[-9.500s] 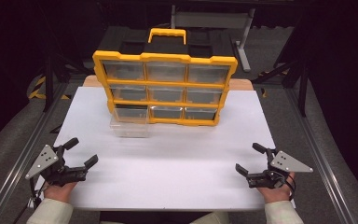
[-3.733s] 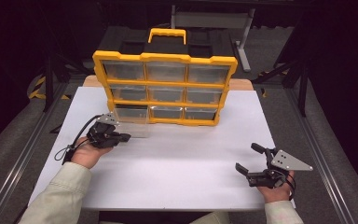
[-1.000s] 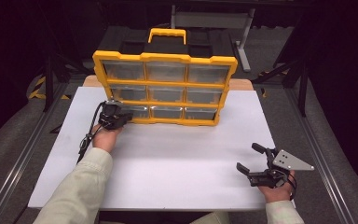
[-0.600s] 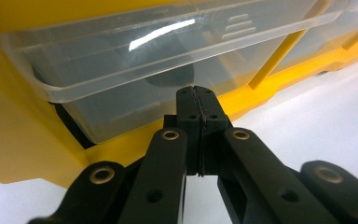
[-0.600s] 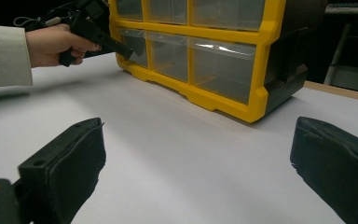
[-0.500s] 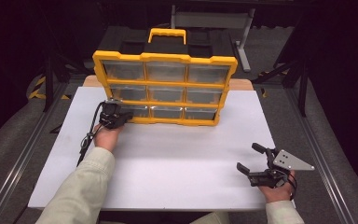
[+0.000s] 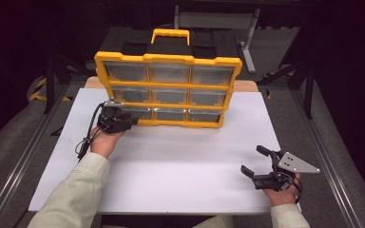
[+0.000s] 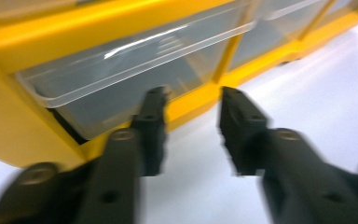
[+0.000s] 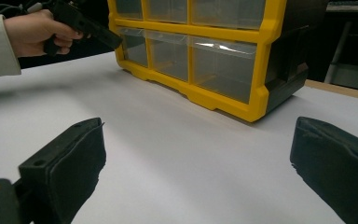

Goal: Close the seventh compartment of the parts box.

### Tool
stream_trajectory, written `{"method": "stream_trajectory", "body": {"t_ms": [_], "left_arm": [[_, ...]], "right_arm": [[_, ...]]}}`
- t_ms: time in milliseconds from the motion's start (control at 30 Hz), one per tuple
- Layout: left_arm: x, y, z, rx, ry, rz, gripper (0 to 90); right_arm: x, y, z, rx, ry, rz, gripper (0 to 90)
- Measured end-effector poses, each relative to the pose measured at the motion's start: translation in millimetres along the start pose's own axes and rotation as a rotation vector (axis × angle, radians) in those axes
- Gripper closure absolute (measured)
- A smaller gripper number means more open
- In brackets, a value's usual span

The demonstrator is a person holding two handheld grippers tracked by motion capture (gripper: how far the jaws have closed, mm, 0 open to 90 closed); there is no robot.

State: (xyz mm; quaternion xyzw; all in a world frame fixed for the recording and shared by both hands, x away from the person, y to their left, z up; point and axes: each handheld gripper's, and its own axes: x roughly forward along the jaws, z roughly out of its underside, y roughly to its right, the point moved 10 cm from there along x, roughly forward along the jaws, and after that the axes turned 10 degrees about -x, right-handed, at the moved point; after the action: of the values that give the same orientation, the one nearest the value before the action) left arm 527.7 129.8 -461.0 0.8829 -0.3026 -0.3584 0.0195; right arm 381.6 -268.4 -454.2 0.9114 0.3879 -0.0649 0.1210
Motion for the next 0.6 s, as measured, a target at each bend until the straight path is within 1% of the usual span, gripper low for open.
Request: {"method": "stream_trajectory", "body": {"t_ms": [33,67,100,133,233,267,300,333,367,400,433,533,567,600], "left_arm": [[-4.6,4.3,-0.1,0.007,0.003,0.018,44.8],[-7.8,8.3,-1.4,0.007,0.018,0.03,35.8],[-13.1,12.4,-2.7,0.016,0.031,0.037,28.3],[-17.1,17.1,-3.7,0.017,0.043,0.053,22.8],[-29.9,25.4,-5.1,0.031,0.076,0.065,12.3],[-34.7,28.3,-4.9,0.032,0.088,0.077,8.9],[-37.5,28.9,-4.8,0.038,0.094,0.08,5.4],[-37.5,28.9,-4.8,0.038,0.094,0.08,3.6],[-42.8,32.5,-3.9,0.028,0.106,0.107,3.6],[-47.8,34.2,-3.3,0.027,0.118,0.127,1.9],[-52.1,36.2,-2.0,0.014,0.124,0.14,0.8],[-64.1,39.6,-0.3,0.035,0.168,0.158,0.3],[-68.3,41.3,0.5,0.042,0.185,0.167,0.2],[-73.3,44.1,1.6,0.051,0.209,0.187,0.2]], "right_arm": [[-0.1,0.2,0.4,0.001,-0.002,0.001,3.9],[-0.1,0.7,0.7,0.003,-0.002,0.003,3.9],[-0.2,1.2,0.8,0.006,0.0,0.005,3.8],[-0.6,1.7,1.2,0.01,-0.001,0.007,3.9],[-1.8,1.8,1.0,0.013,-0.003,0.014,3.9],[-2.3,1.5,0.8,0.01,-0.003,0.014,3.9],[-3.1,1.1,1.3,0.01,-0.008,0.013,3.9],[-3.1,1.1,1.3,0.01,-0.008,0.013,3.9],[-3.4,1.1,1.2,0.01,-0.008,0.015,3.9],[-4.5,1.2,0.6,0.013,-0.006,0.019,3.8],[-5.7,1.5,0.1,0.019,-0.005,0.022,3.9],[-6.8,2.5,-0.9,0.021,0.001,0.027,3.9],[-6.8,2.6,-0.7,0.022,-0.001,0.026,3.8],[-6.6,2.7,-0.6,0.021,0.0,0.026,3.8]]}}
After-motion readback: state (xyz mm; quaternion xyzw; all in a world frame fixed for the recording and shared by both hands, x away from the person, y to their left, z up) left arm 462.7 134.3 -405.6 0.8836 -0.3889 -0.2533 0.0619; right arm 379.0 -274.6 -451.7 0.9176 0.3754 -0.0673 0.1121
